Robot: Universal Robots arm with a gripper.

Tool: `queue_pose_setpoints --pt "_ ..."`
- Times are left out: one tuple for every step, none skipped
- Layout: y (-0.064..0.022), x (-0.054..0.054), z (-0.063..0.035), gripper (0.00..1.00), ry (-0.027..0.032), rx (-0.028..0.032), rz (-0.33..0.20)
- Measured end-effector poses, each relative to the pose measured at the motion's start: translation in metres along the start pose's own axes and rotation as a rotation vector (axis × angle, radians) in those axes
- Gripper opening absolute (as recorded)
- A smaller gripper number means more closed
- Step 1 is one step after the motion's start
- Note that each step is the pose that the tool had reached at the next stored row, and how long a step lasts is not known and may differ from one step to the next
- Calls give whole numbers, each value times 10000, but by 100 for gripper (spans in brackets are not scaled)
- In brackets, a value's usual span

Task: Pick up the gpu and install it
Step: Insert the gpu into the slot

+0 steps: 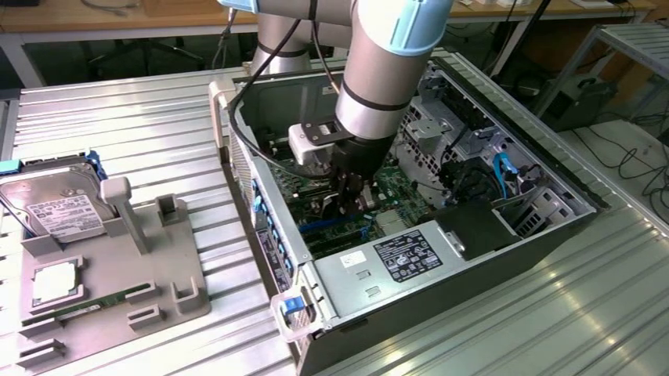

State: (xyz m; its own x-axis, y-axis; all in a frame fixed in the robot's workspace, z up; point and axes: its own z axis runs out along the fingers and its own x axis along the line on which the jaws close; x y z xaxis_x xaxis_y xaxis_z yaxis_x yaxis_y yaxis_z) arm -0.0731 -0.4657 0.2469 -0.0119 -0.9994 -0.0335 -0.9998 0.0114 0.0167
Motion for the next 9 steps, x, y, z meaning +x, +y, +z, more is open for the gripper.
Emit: queue_pose_setpoints --pt "3 0 4 27 2 -1 0" --pt "5 1 9 27 1 -2 1" --pt "7 1 12 27 2 -3 0" --pt "8 1 16 27 2 -3 0" --pt "9 1 20 27 2 -4 -1" --pt "10 1 23 27 2 -6 0" --pt "11 1 24 27 4 -7 0" --pt "11 1 26 27 2 -8 0" --pt "11 1 27 27 -5 -6 0"
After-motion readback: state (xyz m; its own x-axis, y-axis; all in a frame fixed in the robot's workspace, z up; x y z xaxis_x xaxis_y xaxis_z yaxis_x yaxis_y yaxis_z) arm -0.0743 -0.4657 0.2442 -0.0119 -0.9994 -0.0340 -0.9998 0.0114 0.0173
